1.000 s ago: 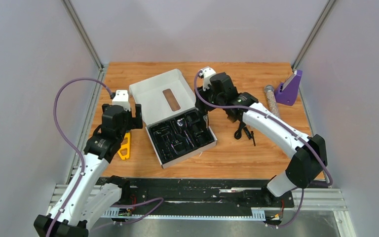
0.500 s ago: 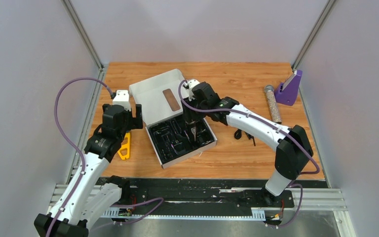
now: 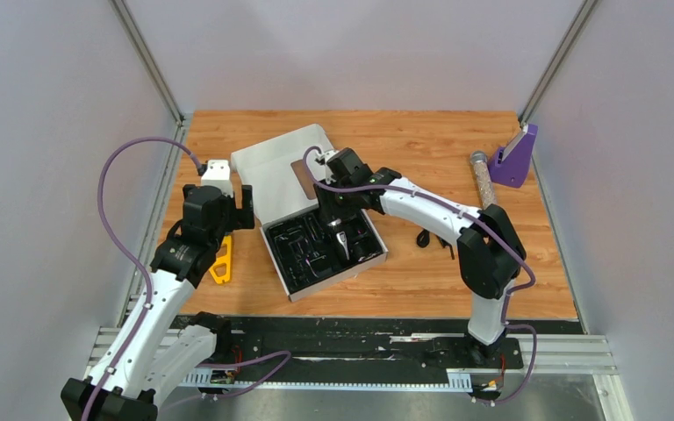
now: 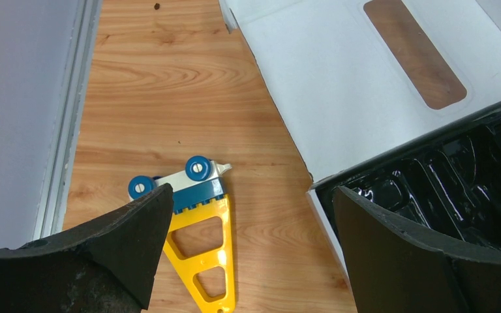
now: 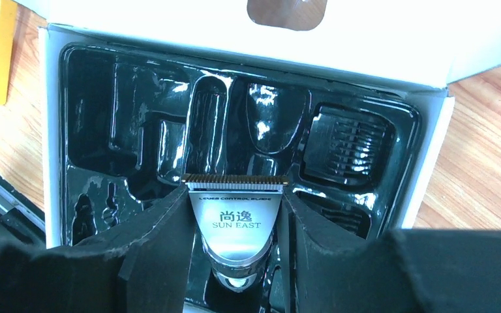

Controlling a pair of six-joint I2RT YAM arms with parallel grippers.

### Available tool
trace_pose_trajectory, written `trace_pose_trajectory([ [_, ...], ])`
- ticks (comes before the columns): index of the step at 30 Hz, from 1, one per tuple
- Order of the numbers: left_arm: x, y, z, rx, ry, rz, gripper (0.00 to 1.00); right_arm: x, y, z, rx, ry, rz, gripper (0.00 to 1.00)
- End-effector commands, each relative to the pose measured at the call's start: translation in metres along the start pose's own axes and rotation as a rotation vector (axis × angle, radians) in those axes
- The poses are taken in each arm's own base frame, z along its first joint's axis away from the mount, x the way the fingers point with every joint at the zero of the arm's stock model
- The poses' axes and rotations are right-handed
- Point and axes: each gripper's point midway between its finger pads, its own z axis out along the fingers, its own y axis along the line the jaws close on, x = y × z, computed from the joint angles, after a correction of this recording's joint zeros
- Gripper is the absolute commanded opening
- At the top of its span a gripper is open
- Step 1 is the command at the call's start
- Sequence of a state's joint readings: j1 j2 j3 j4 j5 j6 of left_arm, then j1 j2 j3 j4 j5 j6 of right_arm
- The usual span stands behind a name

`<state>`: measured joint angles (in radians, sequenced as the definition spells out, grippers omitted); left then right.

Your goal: Sort the hair-cutting tools

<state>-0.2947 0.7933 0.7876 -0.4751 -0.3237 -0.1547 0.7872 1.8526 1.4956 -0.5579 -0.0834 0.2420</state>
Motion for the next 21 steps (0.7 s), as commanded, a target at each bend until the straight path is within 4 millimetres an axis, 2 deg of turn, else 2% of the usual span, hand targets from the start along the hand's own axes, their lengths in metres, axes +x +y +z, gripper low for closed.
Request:
trace_pose_trajectory([
  [1,-0.01,-0.001,-0.001,-0.003,-0.03,-0.024,1.0,-0.002,0.008,0.008,-0.021,0.024,0.007,0.12],
  [7,-0.01,-0.001,-0.001,-0.003,-0.029,-0.024,1.0,0.003,0.002,0.029,0.016,0.048,-0.002,0.19],
  [10,-0.01,0.0,-0.001,-0.003,-0.03,-0.024,1.0,0.004,0.002,0.032,0.02,0.048,-0.007,0.32],
  [16,-0.012,0.0,-0.003,0.0,-0.037,-0.026,1.0,-0.006,0.006,0.019,0.018,0.006,-0.012,0.53],
  [21,-0.011,-0.001,-0.002,-0.002,-0.031,-0.023,1.0,-0.009,0.006,0.008,0.024,-0.019,-0.019,0.59],
])
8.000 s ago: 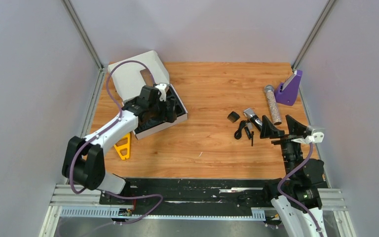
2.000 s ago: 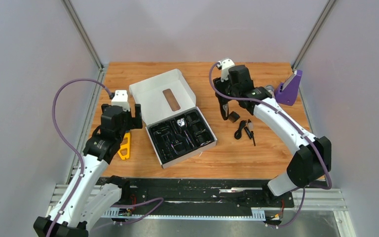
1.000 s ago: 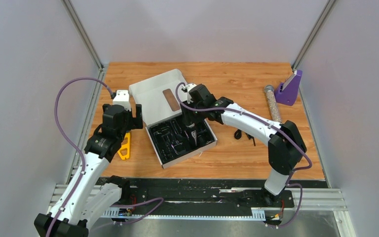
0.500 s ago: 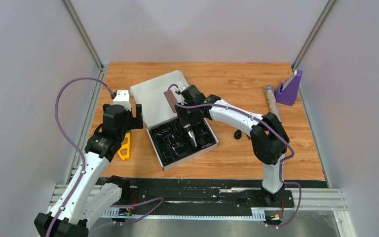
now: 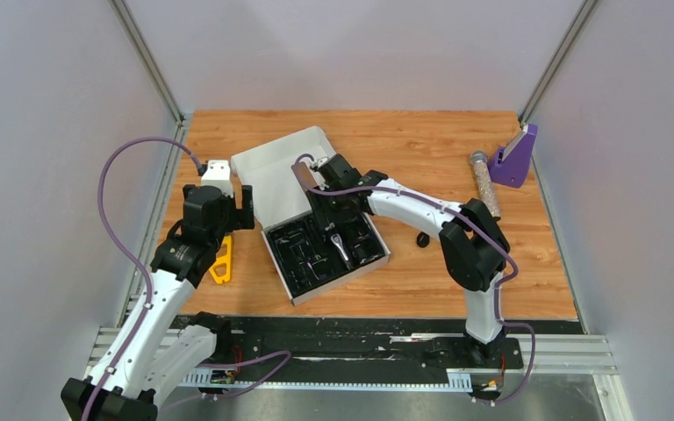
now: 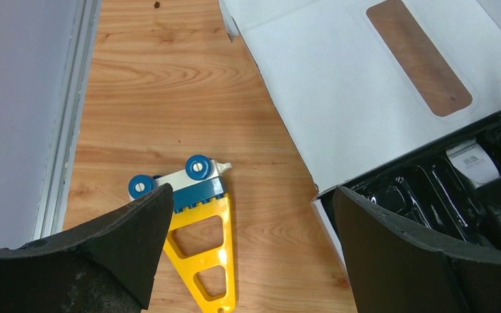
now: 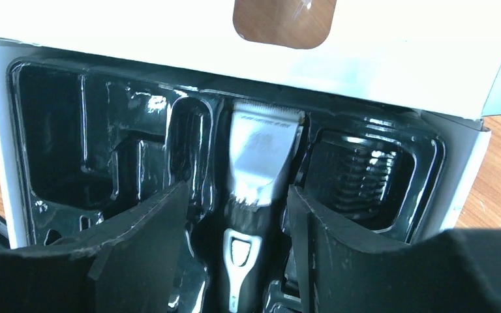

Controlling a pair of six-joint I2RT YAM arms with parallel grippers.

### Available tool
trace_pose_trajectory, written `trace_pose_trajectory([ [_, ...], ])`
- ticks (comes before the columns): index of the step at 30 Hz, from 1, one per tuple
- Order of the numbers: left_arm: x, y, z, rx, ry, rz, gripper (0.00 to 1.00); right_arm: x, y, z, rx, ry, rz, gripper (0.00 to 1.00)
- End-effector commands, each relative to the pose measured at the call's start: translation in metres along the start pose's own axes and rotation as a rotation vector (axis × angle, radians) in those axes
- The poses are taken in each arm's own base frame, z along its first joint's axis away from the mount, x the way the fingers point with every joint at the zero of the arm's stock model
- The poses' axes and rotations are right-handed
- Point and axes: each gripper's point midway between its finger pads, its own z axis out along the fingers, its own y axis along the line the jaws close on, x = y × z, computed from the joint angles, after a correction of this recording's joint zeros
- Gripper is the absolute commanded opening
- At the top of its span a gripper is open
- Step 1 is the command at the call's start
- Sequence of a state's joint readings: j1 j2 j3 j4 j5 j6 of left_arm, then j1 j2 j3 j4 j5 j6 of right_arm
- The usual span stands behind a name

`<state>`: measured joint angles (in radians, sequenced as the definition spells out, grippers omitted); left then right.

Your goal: Sort the hair-cutting tools

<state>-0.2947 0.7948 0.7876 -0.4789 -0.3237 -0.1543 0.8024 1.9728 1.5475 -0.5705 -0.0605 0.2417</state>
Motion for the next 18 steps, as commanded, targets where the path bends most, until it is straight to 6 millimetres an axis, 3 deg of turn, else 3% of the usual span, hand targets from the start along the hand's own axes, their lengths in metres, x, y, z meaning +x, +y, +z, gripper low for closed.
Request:
trace_pose_trajectory([
  [1,-0.011,-0.001,-0.002,-0.001,-0.034,-0.025,1.0,-0.023,0.009,-0.031,-0.008,-0.096,-0.011,0.6],
  [5,-0.011,-0.001,-0.001,0.0,-0.031,-0.025,1.0,-0.024,0.009,-0.04,-0.001,-0.115,-0.021,0.55],
  [11,-0.01,-0.001,-0.001,-0.002,-0.03,-0.025,1.0,-0.019,0.004,-0.038,0.016,-0.112,-0.033,0.35],
  [14,-0.01,0.0,-0.002,-0.003,-0.03,-0.025,1.0,-0.013,-0.002,-0.04,0.041,-0.11,-0.037,0.35],
  [18,-0.011,0.0,-0.003,-0.002,-0.032,-0.026,1.0,-0.01,-0.024,-0.058,0.111,-0.14,-0.03,0.38],
])
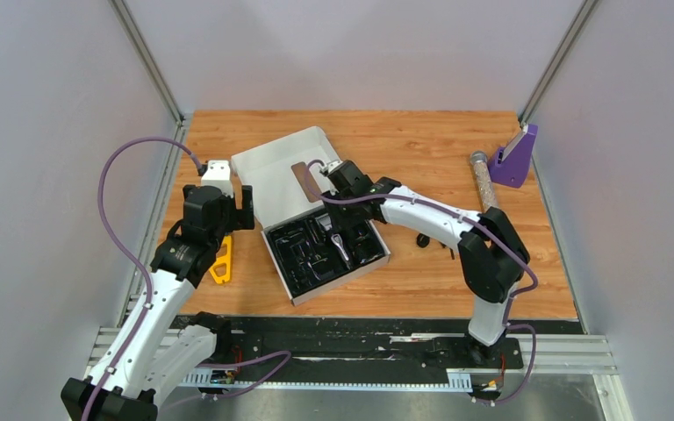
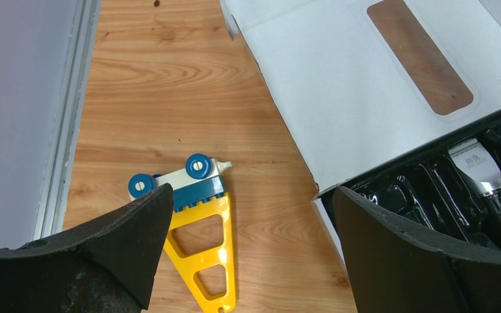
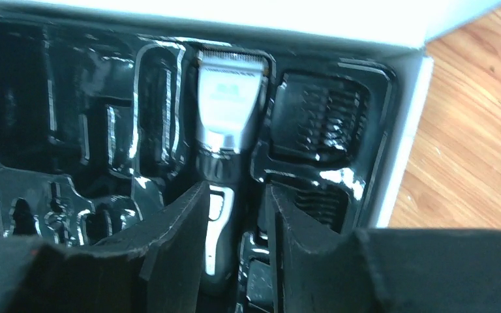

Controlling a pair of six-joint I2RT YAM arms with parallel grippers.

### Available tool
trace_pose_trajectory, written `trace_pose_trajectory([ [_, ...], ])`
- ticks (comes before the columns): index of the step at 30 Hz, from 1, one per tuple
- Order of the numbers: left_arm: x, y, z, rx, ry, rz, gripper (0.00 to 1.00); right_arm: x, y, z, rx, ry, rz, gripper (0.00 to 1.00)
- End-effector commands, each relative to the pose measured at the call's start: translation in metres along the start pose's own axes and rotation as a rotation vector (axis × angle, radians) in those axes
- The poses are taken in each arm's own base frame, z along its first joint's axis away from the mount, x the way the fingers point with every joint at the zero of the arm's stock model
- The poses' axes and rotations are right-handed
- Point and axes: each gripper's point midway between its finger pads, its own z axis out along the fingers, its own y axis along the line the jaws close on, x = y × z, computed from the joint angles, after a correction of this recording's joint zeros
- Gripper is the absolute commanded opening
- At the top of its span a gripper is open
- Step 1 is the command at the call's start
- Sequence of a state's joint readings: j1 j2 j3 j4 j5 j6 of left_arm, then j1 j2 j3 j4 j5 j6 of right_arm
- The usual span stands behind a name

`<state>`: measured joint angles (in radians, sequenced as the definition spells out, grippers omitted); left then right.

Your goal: Sort the hair-cutting tools

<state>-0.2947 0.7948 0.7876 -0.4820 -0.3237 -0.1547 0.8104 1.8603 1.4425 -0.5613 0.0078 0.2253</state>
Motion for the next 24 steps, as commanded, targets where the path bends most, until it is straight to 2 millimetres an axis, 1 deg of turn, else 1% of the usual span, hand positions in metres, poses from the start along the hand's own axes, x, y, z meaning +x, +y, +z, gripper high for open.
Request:
trace_pose_trajectory([
  [1,-0.012,0.0,-0.003,-0.002,-0.038,-0.029,1.0,-0.018,-0.023,-0.037,0.075,-0.114,0.004,0.39],
  [4,-0.013,-0.001,-0.004,0.002,-0.039,-0.029,1.0,-0.013,-0.049,-0.059,0.137,-0.15,0.048,0.4],
  [5,-0.013,-0.001,-0.004,0.003,-0.041,-0.029,1.0,-0.014,-0.059,-0.071,0.158,-0.174,0.07,0.41],
  [6,-0.013,-0.001,-0.004,0.005,-0.04,-0.029,1.0,-0.011,-0.069,-0.079,0.184,-0.183,0.091,0.42],
  [10,-0.014,-0.002,-0.005,0.009,-0.042,-0.032,1.0,0.008,-0.116,-0.103,0.286,-0.2,0.196,0.45],
  [13,-0.014,-0.002,-0.005,0.013,-0.043,-0.034,1.0,0.026,-0.15,-0.114,0.342,-0.191,0.281,0.47],
  [15,-0.014,-0.003,-0.005,0.015,-0.041,-0.034,1.0,0.037,-0.172,-0.119,0.369,-0.182,0.334,0.49],
  [17,-0.014,-0.004,-0.005,0.02,-0.041,-0.034,1.0,0.047,-0.189,-0.12,0.388,-0.167,0.375,0.49],
  [20,-0.015,-0.005,-0.006,0.026,-0.042,-0.035,1.0,0.06,-0.209,-0.118,0.42,-0.135,0.427,0.49],
  [24,-0.015,-0.006,-0.006,0.033,-0.044,-0.038,1.0,0.075,-0.23,-0.111,0.462,-0.102,0.482,0.49],
])
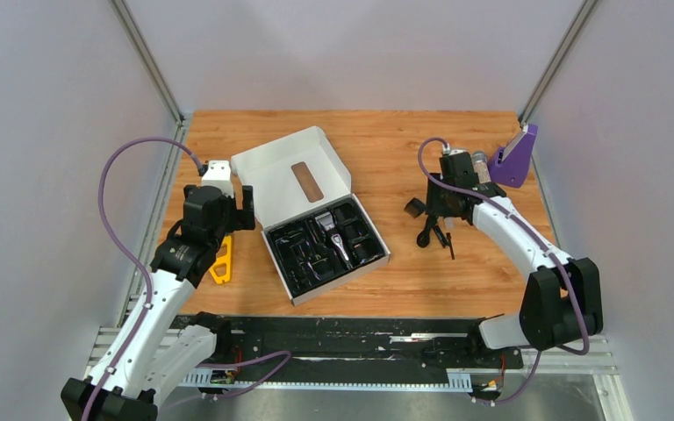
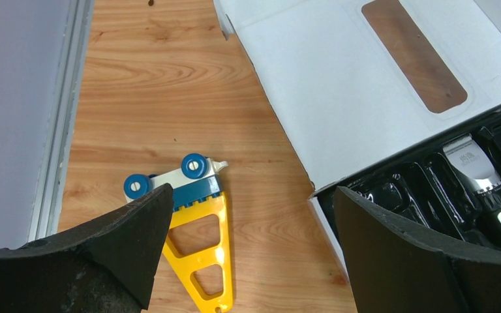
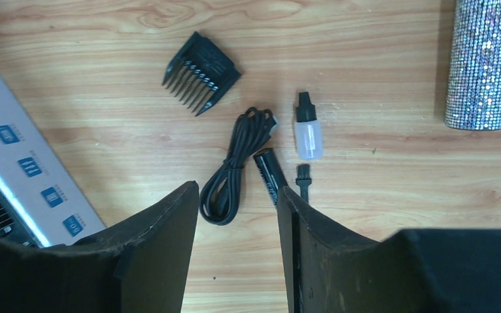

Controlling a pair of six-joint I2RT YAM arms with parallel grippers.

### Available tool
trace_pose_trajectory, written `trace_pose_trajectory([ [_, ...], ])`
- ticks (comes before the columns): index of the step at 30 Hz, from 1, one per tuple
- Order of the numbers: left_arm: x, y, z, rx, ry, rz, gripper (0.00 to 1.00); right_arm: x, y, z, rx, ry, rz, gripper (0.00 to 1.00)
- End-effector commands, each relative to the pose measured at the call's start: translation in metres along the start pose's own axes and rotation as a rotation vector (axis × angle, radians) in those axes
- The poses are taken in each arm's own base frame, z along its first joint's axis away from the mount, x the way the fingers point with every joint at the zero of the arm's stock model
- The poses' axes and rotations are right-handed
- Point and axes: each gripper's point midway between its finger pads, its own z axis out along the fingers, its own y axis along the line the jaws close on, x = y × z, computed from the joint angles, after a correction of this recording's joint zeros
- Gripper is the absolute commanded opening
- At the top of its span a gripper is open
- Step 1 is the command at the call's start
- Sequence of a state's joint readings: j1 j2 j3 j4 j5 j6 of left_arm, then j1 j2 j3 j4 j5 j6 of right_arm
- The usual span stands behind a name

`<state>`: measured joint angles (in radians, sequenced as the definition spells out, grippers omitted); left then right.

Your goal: Sort the hair-cutting tools

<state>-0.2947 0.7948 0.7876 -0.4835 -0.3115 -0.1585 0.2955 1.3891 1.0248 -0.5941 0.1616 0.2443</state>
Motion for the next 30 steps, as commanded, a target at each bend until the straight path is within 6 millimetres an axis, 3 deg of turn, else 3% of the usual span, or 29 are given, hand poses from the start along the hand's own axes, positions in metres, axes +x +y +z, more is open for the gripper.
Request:
trace_pose_trajectory([
  [1,-0.016,-0.004,-0.007,0.022,-0.048,-0.035,1.0,0.005,-0.013,0.015,0.02,0.023,0.057,0.48],
  [17,-0.018,-0.006,-0.009,0.041,-0.059,-0.039,1.0,0.044,-0.023,0.056,0.047,0.145,0.057,0.4],
  [30,-0.016,-0.008,-0.007,0.05,-0.051,-0.03,1.0,0.057,-0.019,0.075,0.037,0.197,0.052,0.33],
])
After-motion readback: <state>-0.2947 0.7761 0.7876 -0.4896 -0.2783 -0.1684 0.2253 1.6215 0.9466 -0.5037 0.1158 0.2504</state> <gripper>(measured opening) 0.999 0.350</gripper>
